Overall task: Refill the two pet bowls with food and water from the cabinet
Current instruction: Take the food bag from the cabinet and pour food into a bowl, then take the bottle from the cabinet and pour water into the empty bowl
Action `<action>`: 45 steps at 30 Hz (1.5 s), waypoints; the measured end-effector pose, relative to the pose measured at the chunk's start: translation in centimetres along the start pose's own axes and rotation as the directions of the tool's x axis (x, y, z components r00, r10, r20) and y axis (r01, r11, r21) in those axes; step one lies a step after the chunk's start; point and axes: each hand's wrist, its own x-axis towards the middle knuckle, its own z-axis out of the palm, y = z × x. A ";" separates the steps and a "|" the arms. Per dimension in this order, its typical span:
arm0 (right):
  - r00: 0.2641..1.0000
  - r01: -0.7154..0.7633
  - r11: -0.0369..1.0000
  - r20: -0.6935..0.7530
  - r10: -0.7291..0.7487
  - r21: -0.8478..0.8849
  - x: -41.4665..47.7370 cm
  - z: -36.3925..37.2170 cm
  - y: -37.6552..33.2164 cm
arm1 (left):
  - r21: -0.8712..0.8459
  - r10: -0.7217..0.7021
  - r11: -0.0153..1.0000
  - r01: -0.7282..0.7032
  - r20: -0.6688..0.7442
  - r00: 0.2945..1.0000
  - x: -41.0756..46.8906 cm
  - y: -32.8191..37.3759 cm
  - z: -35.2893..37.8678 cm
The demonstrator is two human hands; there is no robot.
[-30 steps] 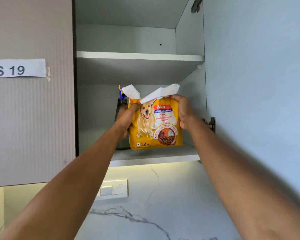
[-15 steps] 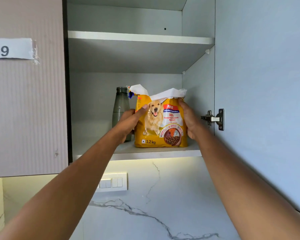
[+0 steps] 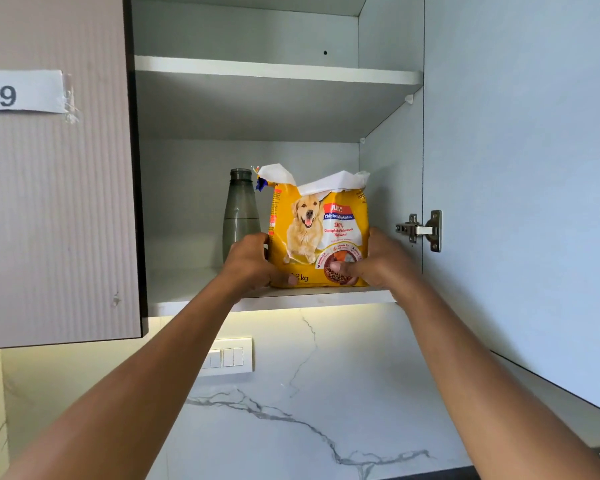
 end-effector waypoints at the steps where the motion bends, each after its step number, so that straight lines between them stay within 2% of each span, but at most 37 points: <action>1: 1.000 -0.015 0.998 -0.016 0.014 -0.067 0.2 0.0 -0.3 | 0.033 0.002 0.999 -0.001 -0.010 1.000 0.1 0.2 0.2; 4: 0.999 -0.036 0.984 -0.045 0.028 -0.173 1.2 0.2 -0.6 | 0.100 -0.011 0.995 0.014 -0.030 0.999 0.9 0.6 0.9; 18: 0.991 -0.122 0.932 -0.090 0.096 -0.342 8.4 2.7 1.8 | 0.372 -0.094 0.921 0.117 -0.078 0.993 7.6 2.4 6.4; 28: 0.981 -0.163 0.943 -0.148 0.124 -0.291 9.9 3.9 3.2 | 0.405 -0.114 0.906 0.125 -0.051 0.992 9.3 2.1 7.8; 34: 0.969 -0.211 0.959 -0.171 0.180 -0.188 8.4 4.1 1.6 | 0.415 0.005 0.909 0.048 -0.125 0.992 7.0 2.3 6.4; 37: 0.954 -0.154 0.973 -0.281 0.100 -0.175 6.0 4.6 0.0 | 0.337 0.073 0.942 0.004 -0.214 0.974 4.9 2.0 4.4; 40: 0.923 -0.003 0.979 -0.377 -0.076 -0.204 3.9 5.4 -2.4 | 0.229 0.111 0.973 -0.022 -0.385 0.916 2.7 1.2 1.6; 43: 0.918 0.142 0.984 -0.358 -0.173 -0.110 3.6 7.0 -4.9 | 0.188 0.099 0.982 0.005 -0.542 0.835 0.9 -0.3 -1.3; 45: 0.940 0.175 0.984 -0.296 -0.171 -0.013 4.1 8.2 -6.5 | 0.170 0.078 0.985 0.025 -0.572 0.816 0.1 -1.6 -2.5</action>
